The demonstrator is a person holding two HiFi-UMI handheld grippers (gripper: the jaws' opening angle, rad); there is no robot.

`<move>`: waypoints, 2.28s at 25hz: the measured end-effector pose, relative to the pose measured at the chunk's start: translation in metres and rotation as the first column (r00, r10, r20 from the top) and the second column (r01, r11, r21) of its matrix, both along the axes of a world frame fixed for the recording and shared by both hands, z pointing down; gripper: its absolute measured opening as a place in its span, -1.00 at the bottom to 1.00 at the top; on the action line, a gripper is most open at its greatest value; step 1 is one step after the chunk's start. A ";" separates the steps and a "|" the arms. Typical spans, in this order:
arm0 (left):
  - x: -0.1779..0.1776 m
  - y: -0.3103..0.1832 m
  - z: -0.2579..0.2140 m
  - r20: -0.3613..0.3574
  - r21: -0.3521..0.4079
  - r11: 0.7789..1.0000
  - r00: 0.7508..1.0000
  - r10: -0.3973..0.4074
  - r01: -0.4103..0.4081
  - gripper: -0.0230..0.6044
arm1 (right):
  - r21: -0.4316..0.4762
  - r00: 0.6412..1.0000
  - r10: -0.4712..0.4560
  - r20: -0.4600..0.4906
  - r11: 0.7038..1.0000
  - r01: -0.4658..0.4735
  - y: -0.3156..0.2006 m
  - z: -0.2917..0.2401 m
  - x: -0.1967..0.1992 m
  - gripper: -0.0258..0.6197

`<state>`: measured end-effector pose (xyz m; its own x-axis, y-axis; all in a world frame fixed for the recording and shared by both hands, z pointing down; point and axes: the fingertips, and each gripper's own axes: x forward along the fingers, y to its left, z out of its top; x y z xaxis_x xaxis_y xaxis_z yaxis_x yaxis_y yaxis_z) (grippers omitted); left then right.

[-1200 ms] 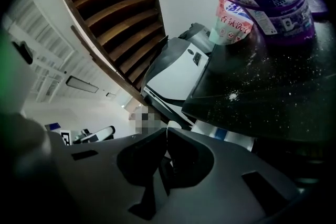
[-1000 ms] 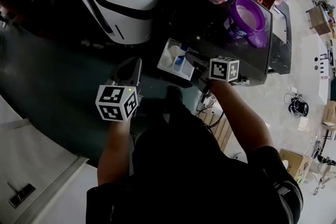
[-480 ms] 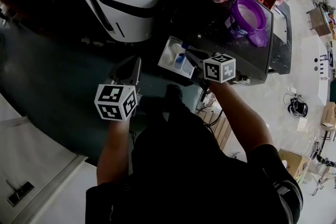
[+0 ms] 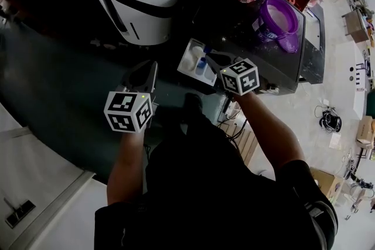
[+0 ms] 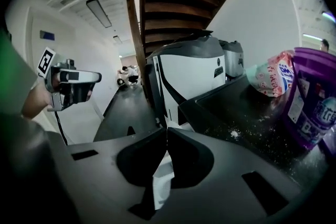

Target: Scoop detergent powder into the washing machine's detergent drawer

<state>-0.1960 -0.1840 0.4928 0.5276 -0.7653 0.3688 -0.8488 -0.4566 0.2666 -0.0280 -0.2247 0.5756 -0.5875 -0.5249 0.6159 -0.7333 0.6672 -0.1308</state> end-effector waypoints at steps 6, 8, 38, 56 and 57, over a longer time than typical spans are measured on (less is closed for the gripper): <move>-0.005 0.004 0.001 -0.003 -0.003 1.000 1.000 -0.006 0.006 -0.90 | 0.055 0.996 -0.041 -0.084 0.997 0.046 0.002 0.000 -0.007 -0.86; -0.007 0.005 0.001 -0.003 -0.002 1.000 1.000 -0.009 0.009 -0.90 | 0.070 0.993 -0.054 -0.106 0.996 0.061 0.002 0.001 -0.008 -0.86; -0.015 0.007 0.000 -0.019 -0.002 0.999 0.999 -0.033 0.033 -0.90 | 0.195 0.892 -0.192 -0.408 0.937 0.290 0.009 -0.001 -0.023 -0.86; -0.013 0.006 -0.006 -0.020 0.008 1.000 0.999 -0.030 0.030 -0.90 | 0.245 0.779 -0.241 -0.579 0.860 0.448 0.018 -0.003 -0.028 -0.86; -0.013 0.006 -0.006 -0.020 0.008 1.000 0.999 -0.030 0.030 -0.90 | 0.245 0.772 -0.243 -0.588 0.855 0.456 0.018 -0.002 -0.028 -0.86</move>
